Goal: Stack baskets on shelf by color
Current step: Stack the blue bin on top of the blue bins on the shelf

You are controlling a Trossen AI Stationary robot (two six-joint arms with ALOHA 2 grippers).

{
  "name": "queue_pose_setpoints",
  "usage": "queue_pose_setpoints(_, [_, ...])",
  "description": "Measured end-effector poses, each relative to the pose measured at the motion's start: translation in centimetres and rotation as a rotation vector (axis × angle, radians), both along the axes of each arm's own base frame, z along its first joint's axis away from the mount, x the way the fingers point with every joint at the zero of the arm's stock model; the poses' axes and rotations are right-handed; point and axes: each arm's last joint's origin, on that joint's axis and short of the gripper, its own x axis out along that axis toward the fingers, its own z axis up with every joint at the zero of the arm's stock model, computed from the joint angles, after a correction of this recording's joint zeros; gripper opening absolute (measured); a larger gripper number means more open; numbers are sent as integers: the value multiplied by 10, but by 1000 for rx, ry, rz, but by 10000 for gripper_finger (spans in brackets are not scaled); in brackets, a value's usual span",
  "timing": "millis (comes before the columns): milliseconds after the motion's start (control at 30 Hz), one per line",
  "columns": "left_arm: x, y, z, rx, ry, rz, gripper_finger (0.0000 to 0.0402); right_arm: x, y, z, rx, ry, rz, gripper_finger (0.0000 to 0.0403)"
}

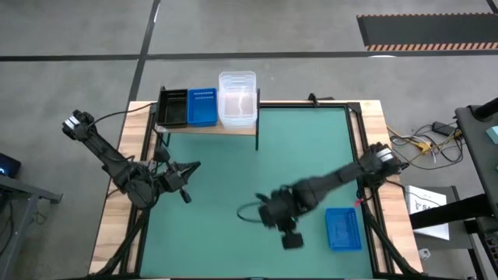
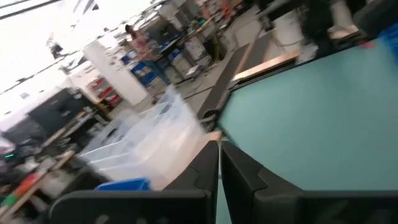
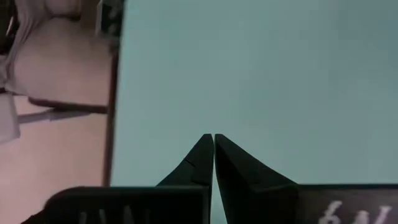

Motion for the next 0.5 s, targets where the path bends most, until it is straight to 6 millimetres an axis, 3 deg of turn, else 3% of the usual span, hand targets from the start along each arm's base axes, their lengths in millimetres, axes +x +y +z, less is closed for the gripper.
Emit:
queue_pose_setpoints(267, [12,-12,-5,-32,-2,-76,2,-83,41,-41,-37,155,-108,8])
queue_pose_setpoints(500, [23,-21,-15,-12,24,-79,2,-156,74,-46,21,350,-240,9])
